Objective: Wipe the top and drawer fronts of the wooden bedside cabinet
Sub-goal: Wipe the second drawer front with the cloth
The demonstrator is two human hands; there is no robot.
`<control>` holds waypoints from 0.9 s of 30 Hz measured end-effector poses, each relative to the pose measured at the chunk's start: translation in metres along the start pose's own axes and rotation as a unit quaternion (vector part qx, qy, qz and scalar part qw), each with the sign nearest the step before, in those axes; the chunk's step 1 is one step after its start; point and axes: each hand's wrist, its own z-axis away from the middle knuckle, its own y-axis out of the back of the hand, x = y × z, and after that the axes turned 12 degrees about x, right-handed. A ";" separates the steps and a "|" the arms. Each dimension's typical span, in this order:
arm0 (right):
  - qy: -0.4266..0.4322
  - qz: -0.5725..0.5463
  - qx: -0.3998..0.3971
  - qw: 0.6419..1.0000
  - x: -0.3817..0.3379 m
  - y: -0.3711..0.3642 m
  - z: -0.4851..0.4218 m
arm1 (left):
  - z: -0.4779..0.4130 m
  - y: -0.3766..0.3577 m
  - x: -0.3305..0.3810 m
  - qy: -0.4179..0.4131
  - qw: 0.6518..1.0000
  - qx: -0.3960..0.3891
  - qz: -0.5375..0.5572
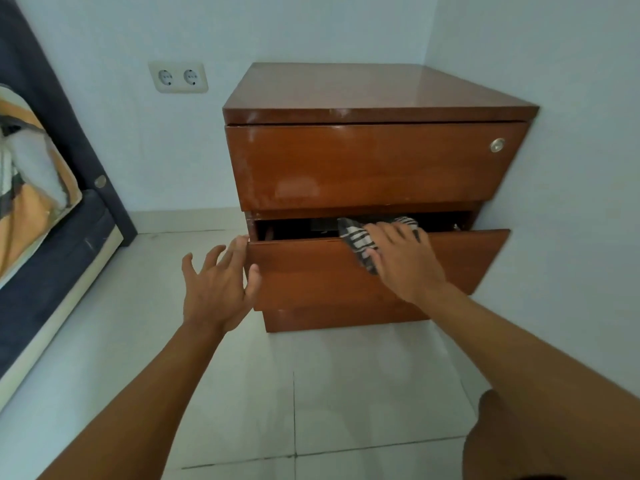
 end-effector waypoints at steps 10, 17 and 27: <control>-0.114 0.067 -0.031 0.991 0.149 0.003 0.049 | -0.001 0.005 0.008 0.005 0.999 -0.009 -0.034; -0.209 0.015 0.039 0.977 0.134 0.004 0.040 | -0.008 0.009 0.015 0.036 0.997 -0.044 -0.056; -0.148 -0.018 0.090 0.985 0.024 -0.003 0.070 | 0.020 -0.011 0.033 0.051 0.998 -0.021 -0.028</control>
